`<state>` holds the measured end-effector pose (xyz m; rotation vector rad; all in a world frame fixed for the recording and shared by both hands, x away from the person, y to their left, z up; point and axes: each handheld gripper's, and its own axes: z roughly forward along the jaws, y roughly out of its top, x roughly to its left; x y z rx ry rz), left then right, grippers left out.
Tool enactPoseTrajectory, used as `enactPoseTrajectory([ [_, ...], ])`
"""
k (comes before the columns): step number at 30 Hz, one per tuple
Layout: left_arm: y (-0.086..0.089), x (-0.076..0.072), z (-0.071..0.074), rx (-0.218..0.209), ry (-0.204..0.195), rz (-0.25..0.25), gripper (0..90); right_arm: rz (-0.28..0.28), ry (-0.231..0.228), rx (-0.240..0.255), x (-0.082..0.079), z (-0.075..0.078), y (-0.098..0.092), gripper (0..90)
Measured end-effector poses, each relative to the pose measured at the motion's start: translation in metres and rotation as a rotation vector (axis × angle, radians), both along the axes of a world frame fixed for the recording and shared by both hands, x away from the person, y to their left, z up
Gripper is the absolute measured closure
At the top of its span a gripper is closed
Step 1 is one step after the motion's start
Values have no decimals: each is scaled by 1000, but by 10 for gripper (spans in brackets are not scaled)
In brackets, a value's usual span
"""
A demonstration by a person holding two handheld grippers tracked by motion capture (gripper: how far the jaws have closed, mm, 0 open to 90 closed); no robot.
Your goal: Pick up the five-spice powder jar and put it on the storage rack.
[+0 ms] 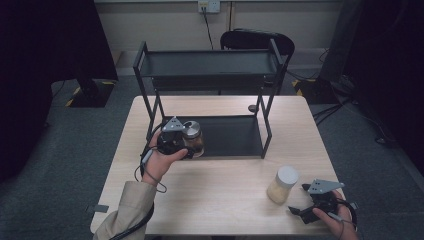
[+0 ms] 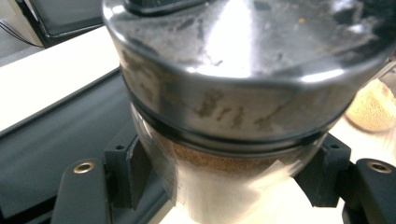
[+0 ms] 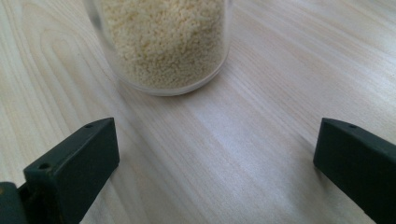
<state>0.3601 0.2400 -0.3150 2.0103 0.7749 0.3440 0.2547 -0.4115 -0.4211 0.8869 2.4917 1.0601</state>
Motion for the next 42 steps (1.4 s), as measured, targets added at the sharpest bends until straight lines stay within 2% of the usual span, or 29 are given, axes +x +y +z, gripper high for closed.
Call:
enactPoseTrajectory([
  [8, 2, 6, 17, -4, 1, 14, 300, 0, 0, 0, 0, 0, 0, 0],
  [14, 4, 8, 30, 8, -8, 20, 300, 0, 0, 0, 0, 0, 0, 0],
  [20, 8, 8, 49, 19, -21, 36, 300, 0, 0, 0, 0, 0, 0, 0],
  [29, 10, 11, 69, 7, -22, 30, 300, 0, 0, 0, 0, 0, 0, 0],
  [31, 9, 12, 76, 15, -26, 23, 300, 0, 0, 0, 0, 0, 0, 0],
  [33, 9, 12, 77, 14, -27, 21, 300, 0, 0, 0, 0, 0, 0, 0],
  [35, 11, 14, 82, -9, -25, 16, 300, 0, 0, 0, 0, 0, 0, 0],
  [42, 9, 15, 96, -5, -34, 13, 300, 0, 0, 0, 0, 0, 0, 0],
])
